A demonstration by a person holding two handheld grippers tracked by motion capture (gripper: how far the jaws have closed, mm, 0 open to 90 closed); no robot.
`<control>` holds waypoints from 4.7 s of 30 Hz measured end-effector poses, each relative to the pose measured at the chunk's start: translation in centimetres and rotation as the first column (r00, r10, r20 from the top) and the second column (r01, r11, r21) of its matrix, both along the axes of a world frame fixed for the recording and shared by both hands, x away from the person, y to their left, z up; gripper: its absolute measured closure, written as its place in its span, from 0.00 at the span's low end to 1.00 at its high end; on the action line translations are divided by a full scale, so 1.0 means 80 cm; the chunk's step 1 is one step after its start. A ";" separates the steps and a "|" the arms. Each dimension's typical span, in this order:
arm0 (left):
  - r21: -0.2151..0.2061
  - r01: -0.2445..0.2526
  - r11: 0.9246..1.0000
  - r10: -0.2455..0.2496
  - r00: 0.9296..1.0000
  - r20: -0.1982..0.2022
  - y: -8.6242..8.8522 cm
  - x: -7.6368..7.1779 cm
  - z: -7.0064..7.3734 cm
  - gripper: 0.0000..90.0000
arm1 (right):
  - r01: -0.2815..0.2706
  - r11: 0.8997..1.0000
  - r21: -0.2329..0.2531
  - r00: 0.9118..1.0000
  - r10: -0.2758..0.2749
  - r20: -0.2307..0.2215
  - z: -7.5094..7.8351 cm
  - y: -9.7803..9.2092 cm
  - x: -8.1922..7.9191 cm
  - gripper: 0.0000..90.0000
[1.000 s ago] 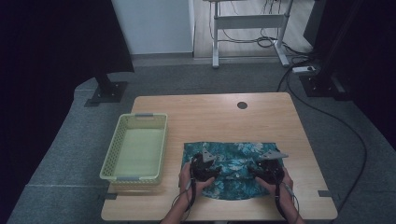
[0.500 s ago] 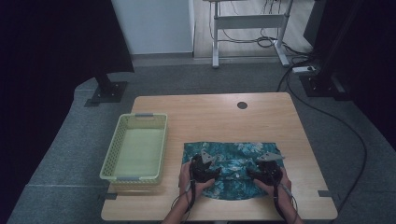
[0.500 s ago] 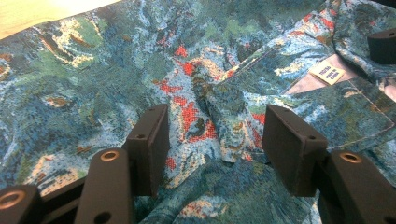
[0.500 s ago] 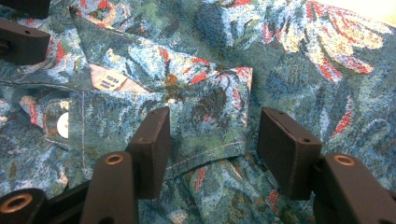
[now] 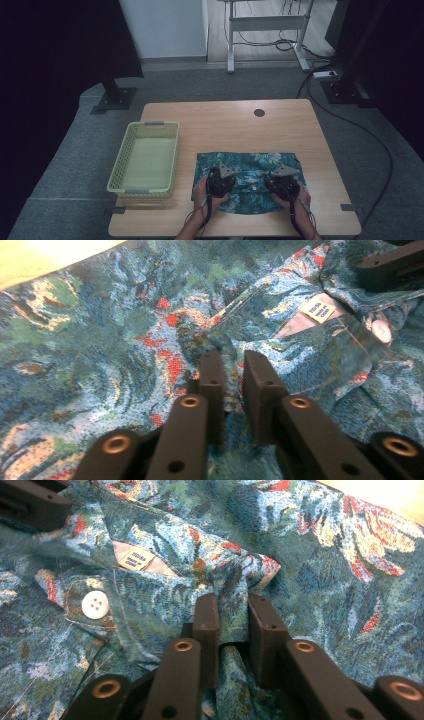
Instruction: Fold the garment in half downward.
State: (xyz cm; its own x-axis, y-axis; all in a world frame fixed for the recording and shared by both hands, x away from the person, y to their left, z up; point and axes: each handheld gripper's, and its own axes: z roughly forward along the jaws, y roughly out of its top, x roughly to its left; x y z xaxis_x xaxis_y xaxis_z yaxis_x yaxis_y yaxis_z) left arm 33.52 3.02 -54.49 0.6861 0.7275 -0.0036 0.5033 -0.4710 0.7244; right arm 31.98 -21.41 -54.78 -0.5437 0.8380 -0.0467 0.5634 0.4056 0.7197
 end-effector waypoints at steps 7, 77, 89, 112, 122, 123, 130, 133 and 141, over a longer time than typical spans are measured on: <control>-0.010 0.001 1.000 -0.001 1.000 0.007 0.001 -0.001 0.000 0.94 | -0.003 1.000 -0.018 1.000 0.004 0.028 -0.001 0.004 -0.004 0.89; -0.181 0.058 0.982 -0.069 0.996 -0.053 0.025 -0.067 0.002 0.73 | 0.008 0.995 0.096 0.995 0.002 -0.098 0.001 -0.029 -0.076 0.80; -0.204 -0.082 0.975 0.085 0.996 0.005 0.102 -0.051 0.026 0.62 | 0.080 0.995 0.064 0.993 -0.085 0.082 0.041 -0.019 -0.088 0.50; -0.028 -0.105 0.994 0.106 0.994 0.039 0.102 -0.054 -0.009 0.62 | -0.052 0.992 0.117 0.998 0.054 -0.015 -0.003 0.076 -0.088 0.49; -0.025 -0.116 0.993 0.117 0.993 0.035 0.094 -0.048 -0.008 0.62 | -0.063 0.994 0.086 0.998 0.061 0.017 -0.009 0.074 -0.081 0.49; -0.027 -0.117 0.993 0.118 0.993 0.033 0.093 -0.046 -0.008 0.62 | -0.062 0.994 0.087 0.998 0.061 0.016 -0.009 0.072 -0.080 0.49; -0.046 -0.103 0.994 0.104 0.994 0.026 0.072 -0.039 -0.009 0.62 | -0.041 0.996 0.081 0.999 0.039 0.023 -0.010 0.054 -0.080 0.49; -0.049 -0.088 0.995 0.089 0.996 0.023 0.061 -0.038 -0.009 0.62 | -0.029 0.997 0.077 0.999 0.027 0.026 -0.010 0.041 -0.083 0.49; -0.057 -0.053 0.997 0.054 0.998 0.021 0.037 -0.038 -0.010 0.60 | 0.003 0.998 0.061 1.000 -0.004 0.028 -0.010 0.018 -0.089 0.49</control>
State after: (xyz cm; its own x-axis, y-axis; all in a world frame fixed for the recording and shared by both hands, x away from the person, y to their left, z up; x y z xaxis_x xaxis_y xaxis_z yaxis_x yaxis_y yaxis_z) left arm 30.46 5.98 -55.28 0.6468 0.7621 -0.0308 0.5097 -0.4018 0.7607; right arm 24.85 -19.95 -55.58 -0.5399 0.8417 -0.0106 0.5439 0.3585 0.7587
